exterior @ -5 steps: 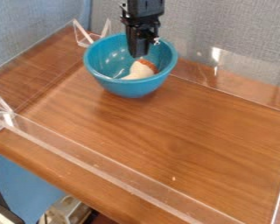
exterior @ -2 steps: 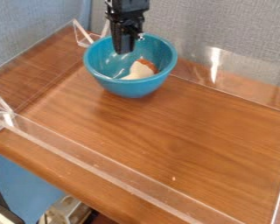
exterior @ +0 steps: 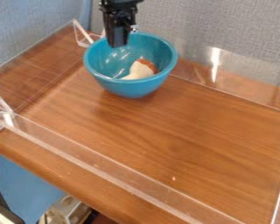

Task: Remove the mushroom from inside the blue bowl and put it on the table

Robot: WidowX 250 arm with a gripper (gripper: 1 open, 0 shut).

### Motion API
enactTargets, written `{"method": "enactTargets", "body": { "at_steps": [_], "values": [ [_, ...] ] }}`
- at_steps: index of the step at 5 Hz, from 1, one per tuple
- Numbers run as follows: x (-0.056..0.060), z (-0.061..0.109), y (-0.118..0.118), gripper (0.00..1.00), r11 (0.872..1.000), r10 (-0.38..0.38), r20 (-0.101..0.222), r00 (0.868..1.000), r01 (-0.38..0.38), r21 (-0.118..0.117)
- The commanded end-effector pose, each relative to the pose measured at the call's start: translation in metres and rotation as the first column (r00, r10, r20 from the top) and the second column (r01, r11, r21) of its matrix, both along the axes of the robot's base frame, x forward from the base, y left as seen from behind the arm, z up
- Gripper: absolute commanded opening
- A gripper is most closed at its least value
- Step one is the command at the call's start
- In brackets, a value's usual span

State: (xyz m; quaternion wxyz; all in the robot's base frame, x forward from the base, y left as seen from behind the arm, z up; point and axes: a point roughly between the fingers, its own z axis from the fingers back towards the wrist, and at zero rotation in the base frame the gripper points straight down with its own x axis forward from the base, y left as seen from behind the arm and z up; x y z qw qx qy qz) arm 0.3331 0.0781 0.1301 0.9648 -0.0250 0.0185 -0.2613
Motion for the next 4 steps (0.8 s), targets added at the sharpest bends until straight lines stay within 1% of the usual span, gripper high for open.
{"method": "enactTargets", "body": {
  "at_steps": [1,3,4],
  "values": [
    [-0.005,0.042,-0.004,0.0,1.0,-0.02,0.096,0.995,0.018,0.025],
    [0.0,0.053,-0.002,0.0,0.997,-0.071,0.094,0.993,0.069,0.028],
    [-0.002,0.058,-0.001,0.0,0.994,-0.11,0.091,0.99,0.107,0.03]
  ]
}}
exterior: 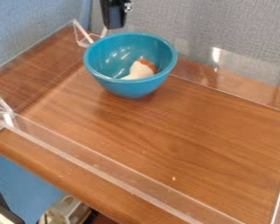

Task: Remove the mushroom from inside the blue bowl and put it on the table

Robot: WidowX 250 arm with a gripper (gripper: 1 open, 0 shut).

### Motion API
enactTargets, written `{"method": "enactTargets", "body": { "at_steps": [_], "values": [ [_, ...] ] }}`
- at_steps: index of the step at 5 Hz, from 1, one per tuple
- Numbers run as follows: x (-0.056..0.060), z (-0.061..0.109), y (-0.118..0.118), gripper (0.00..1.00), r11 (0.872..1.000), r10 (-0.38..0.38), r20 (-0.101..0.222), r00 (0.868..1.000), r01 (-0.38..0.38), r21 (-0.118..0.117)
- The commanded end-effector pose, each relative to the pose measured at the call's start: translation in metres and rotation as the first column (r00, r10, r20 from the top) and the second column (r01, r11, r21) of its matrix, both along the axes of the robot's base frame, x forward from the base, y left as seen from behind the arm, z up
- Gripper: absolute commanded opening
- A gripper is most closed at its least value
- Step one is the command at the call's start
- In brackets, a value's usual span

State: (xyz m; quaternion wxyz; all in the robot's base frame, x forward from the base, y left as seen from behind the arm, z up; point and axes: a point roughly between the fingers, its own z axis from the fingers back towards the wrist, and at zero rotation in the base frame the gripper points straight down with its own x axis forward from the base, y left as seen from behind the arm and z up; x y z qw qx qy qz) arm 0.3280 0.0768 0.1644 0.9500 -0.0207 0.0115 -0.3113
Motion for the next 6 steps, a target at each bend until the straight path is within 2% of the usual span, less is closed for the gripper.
{"method": "enactTargets", "body": {
  "at_steps": [1,2,3,5,6],
  "values": [
    [0.011,0.008,0.002,1.0,0.999,-0.032,0.061,0.998,0.031,0.022],
    [0.019,-0.01,0.004,1.0,0.998,-0.063,0.045,0.997,0.062,0.024],
    [0.021,-0.018,0.007,1.0,0.998,-0.057,0.029,0.998,0.057,0.028],
    [0.031,-0.026,0.009,1.0,0.983,-0.182,0.006,0.983,0.182,0.031],
    [0.043,-0.044,0.007,1.0,0.986,-0.161,-0.005,0.987,0.161,0.03]
  ]
}}
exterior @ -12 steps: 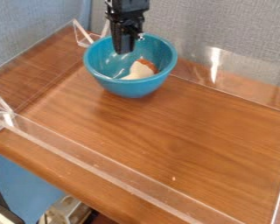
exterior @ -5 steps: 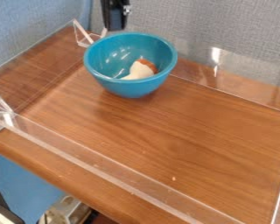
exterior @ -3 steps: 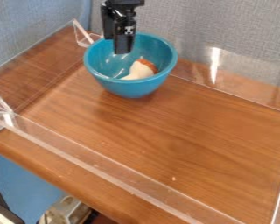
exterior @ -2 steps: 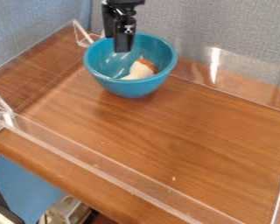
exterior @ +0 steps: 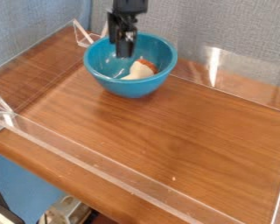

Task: Remove the mushroom from inside the blue bowl and put it on the table

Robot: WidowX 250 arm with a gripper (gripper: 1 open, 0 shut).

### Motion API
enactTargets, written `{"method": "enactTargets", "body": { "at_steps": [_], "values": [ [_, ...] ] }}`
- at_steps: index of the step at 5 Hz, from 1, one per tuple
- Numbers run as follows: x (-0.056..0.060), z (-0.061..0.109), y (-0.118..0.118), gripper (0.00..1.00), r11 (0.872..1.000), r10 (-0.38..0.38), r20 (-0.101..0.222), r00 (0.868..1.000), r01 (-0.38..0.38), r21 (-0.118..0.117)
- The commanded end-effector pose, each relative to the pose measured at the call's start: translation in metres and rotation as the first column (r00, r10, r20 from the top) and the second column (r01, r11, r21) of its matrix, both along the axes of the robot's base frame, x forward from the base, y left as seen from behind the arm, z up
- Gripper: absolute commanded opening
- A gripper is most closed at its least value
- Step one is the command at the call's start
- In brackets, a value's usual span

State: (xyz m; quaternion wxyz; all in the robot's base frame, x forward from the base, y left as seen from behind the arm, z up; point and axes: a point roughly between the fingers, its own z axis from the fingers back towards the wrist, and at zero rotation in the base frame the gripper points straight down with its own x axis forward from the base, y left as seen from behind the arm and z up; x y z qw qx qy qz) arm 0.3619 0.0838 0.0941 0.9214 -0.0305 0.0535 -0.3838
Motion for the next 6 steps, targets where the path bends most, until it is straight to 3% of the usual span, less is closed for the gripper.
{"method": "enactTargets", "body": {
  "at_steps": [1,2,4,5,6],
  "values": [
    [0.02,0.021,-0.003,0.0,0.999,0.016,0.08,0.997,-0.018,0.027],
    [0.028,0.006,-0.004,0.0,0.998,0.055,0.072,0.996,-0.057,0.028],
    [0.037,0.026,-0.021,0.0,0.998,0.029,0.087,0.996,-0.033,0.052],
    [0.028,0.015,-0.022,0.0,0.998,0.03,0.083,0.996,-0.035,0.052],
    [0.017,0.022,-0.025,0.0,0.997,0.038,0.098,0.994,-0.045,0.066]
  ]
}}
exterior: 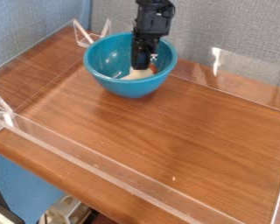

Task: Remove the mushroom from inside the blue bowl and put it on the table

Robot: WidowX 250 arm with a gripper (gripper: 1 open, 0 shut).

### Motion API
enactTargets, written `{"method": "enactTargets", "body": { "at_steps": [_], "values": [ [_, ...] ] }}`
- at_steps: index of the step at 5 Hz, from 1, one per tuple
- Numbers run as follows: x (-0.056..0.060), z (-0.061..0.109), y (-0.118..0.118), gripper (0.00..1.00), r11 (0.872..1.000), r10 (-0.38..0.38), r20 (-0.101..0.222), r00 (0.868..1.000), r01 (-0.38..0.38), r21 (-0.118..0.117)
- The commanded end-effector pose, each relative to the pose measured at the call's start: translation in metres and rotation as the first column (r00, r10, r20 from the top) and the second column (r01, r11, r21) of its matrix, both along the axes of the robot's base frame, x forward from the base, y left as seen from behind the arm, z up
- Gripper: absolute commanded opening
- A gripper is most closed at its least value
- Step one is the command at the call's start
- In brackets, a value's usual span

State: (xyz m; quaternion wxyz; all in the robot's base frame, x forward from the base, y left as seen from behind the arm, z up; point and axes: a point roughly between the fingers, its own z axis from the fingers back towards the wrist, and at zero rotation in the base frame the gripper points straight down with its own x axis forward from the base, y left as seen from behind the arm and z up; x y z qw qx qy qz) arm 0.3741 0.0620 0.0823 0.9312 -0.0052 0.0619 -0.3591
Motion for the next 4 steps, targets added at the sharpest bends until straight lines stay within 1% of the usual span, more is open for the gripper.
{"method": "enactTargets", "body": {
  "at_steps": [1,2,3,4],
  "values": [
    [0.003,0.046,-0.01,0.0,1.0,-0.006,0.106,0.994,0.003,0.024],
    [0.002,0.053,-0.016,0.0,1.0,-0.003,0.113,0.994,0.0,0.028],
    [-0.006,0.063,-0.022,0.0,0.999,-0.048,0.114,0.992,0.045,0.03],
    [-0.009,0.075,-0.019,0.0,0.995,-0.096,0.114,0.989,0.092,0.038]
  ]
}}
